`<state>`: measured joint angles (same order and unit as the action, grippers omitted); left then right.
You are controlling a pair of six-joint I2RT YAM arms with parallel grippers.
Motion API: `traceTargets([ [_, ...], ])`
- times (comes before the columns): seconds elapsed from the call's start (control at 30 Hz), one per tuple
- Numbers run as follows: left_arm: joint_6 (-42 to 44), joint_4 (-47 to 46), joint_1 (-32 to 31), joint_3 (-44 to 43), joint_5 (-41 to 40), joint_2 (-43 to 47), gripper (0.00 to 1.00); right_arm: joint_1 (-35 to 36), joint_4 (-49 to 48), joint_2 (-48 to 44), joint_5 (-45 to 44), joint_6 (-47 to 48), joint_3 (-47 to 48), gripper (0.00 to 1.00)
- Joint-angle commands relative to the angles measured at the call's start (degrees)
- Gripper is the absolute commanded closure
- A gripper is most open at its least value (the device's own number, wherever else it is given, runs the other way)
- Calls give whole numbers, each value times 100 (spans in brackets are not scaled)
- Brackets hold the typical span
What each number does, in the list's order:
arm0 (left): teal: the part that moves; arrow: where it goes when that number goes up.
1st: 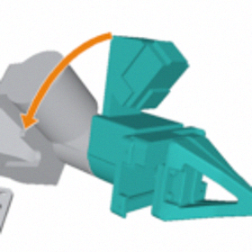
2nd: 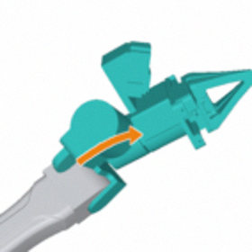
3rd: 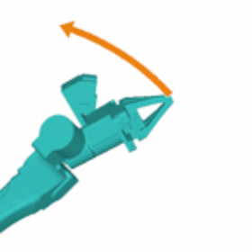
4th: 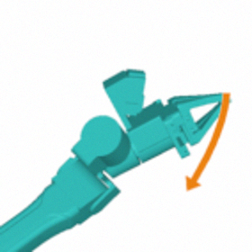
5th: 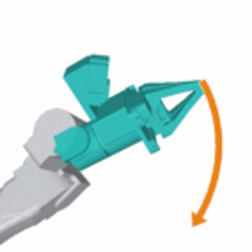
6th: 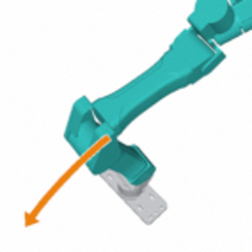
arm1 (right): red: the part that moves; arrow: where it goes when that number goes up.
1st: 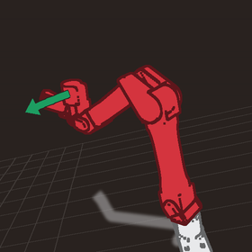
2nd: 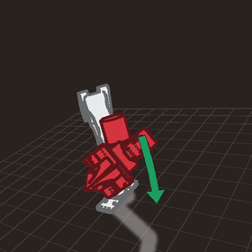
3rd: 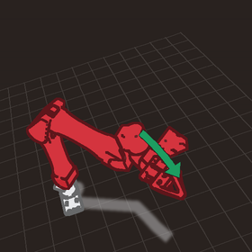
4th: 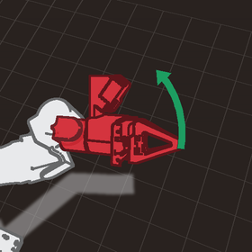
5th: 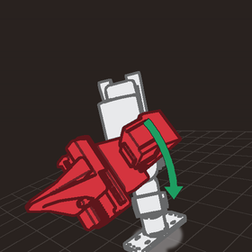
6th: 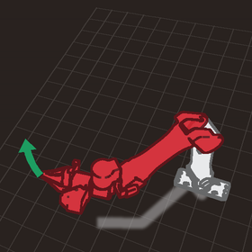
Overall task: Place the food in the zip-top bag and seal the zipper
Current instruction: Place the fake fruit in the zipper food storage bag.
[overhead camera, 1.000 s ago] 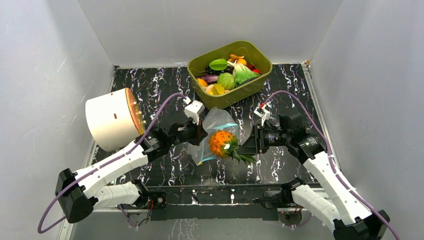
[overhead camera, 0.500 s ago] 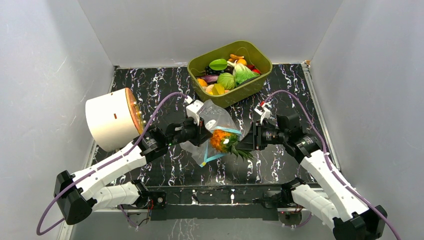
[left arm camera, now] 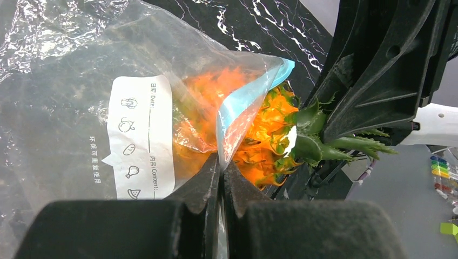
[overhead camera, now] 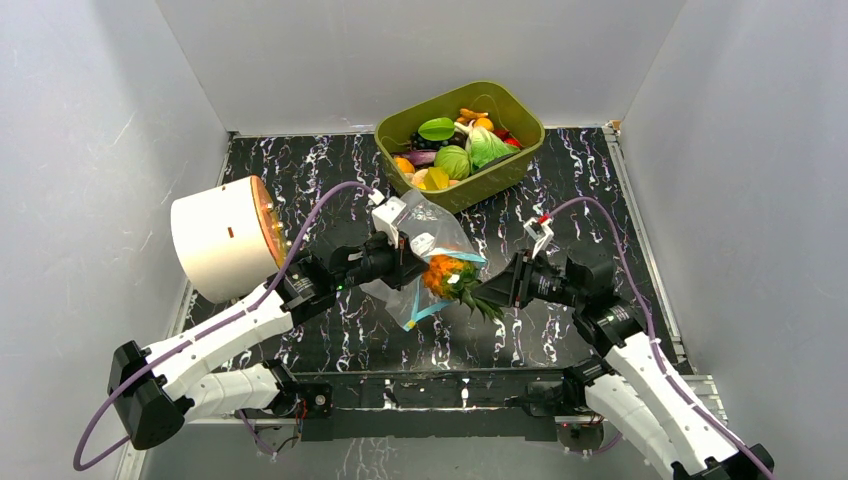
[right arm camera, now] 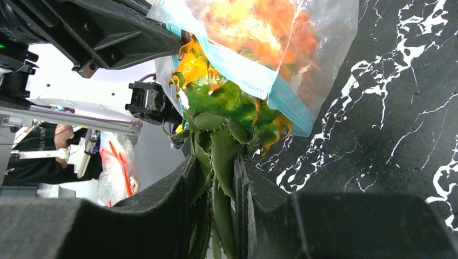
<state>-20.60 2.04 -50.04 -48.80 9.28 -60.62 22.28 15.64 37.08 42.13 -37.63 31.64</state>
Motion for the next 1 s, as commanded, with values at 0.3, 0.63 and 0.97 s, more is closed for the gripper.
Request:
traceTargets([
  [0.3,-516,-556,-35,-237,485,432,100,28,1345,784,-2018,588,192,82],
  [0.63,-34,-126,-40,-219,127,218,100,30,292,68,-887,97,335,85],
  [0.97,-24,-205,-32,-229,377,-20,100,38,-422,146,-479,-282,330,85],
])
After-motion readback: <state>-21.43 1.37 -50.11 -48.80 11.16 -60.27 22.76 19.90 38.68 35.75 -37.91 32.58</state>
